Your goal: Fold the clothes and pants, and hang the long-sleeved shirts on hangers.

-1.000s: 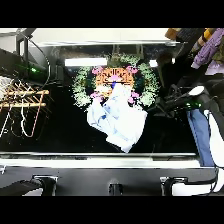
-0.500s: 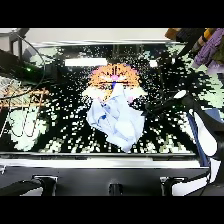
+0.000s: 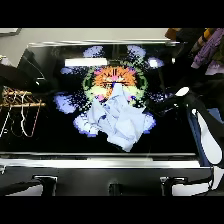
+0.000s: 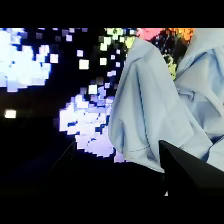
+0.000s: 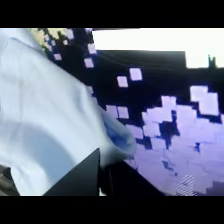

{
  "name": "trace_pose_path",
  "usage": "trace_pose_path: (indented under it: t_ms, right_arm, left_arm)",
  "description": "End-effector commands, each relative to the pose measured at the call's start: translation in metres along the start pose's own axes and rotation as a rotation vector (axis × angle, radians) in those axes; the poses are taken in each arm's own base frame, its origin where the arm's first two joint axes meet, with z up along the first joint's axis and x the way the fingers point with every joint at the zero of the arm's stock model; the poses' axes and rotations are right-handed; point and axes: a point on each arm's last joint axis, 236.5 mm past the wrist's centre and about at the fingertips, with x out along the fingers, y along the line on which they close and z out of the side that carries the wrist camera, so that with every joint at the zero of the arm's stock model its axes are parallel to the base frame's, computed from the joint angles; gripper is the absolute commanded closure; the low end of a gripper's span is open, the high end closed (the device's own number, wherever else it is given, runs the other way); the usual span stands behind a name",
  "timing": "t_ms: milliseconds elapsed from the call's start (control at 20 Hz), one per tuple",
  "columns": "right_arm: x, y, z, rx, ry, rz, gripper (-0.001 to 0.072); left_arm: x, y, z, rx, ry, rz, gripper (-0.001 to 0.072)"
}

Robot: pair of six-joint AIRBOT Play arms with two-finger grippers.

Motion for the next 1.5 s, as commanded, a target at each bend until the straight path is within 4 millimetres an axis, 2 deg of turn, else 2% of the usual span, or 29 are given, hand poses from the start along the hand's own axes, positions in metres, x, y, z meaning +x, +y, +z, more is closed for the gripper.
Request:
trace_pose_path:
  t_ms: [0, 150, 300, 450, 650, 700, 750, 800, 850, 950, 1050, 1100, 1200, 1300, 1350, 1450]
  right_arm:
    - [-0.010, 0.010, -0.014, -0.006, 0.040, 0.012, 0.0674]
    - [-0.012, 0.015, -0.027, -0.006, 0.091, 0.028, 0.0674]
    - [-0.013, 0.016, -0.034, 0.020, 0.120, 0.030, 0.0674]
    - [-0.013, 0.016, -0.033, 0.027, 0.116, 0.029, 0.0674]
    - [-0.013, 0.016, -0.034, 0.027, 0.121, 0.030, 0.0673]
    - [-0.013, 0.016, -0.035, 0.027, 0.125, 0.030, 0.0673]
    - [-0.014, 0.016, -0.035, 0.026, 0.126, 0.031, 0.0673]
    - [-0.015, 0.018, -0.035, 0.022, 0.120, 0.031, 0.0673]
    - [-0.018, 0.020, -0.033, 0.013, 0.103, 0.031, 0.0674]
    - [-0.029, 0.027, -0.026, -0.014, 0.047, 0.027, 0.0674]
    - [-0.052, 0.039, -0.013, -0.085, -0.067, 0.007, 0.0674]
    - [-0.069, 0.045, -0.006, -0.130, -0.142, -0.015, 0.0675]
    - [-0.119, 0.060, 0.009, -0.238, -0.330, -0.094, 0.0675]
    - [-0.185, 0.084, 0.016, -0.338, -0.544, -0.168, 0.0675]
    - [-0.223, 0.101, 0.013, -0.387, -0.655, -0.191, 0.0675]
    - [-0.294, 0.144, -0.007, -0.485, -0.870, -0.186, 0.0675]
  left_arm:
    - [0.075, 0.007, -0.024, -0.076, 0.057, -0.153, 0.0127]
    - [0.122, 0.000, -0.048, -0.038, 0.153, -0.209, 0.0127]
    - [0.152, -0.001, -0.068, -0.014, 0.219, -0.205, 0.0128]
    - [0.169, -0.003, -0.083, -0.007, 0.262, -0.200, 0.0128]
    - [0.178, -0.011, -0.085, 0.016, 0.250, -0.195, 0.0130]
    - [0.180, -0.013, -0.085, 0.020, 0.246, -0.196, 0.0176]
    - [0.181, -0.014, -0.086, 0.022, 0.248, -0.196, 0.0316]
    - [0.181, -0.015, -0.086, 0.022, 0.248, -0.196, 0.0523]
    - [0.179, -0.014, -0.084, 0.012, 0.244, -0.196, 0.0685]
    - [0.168, -0.016, -0.072, 0.003, 0.219, -0.204, 0.0690]
    - [0.140, -0.025, -0.046, 0.027, 0.163, -0.231, 0.0690]
    - [0.117, -0.032, -0.026, 0.049, 0.113, -0.249, 0.0691]
    - [0.060, -0.044, 0.018, 0.098, -0.019, -0.261, 0.0691]
    - [-0.019, -0.055, 0.062, 0.115, -0.196, -0.248, 0.0691]
    - [-0.059, -0.062, 0.078, 0.116, -0.281, -0.252, 0.0691]
    - [-0.141, -0.075, 0.095, 0.107, -0.437, -0.258, 0.0691]
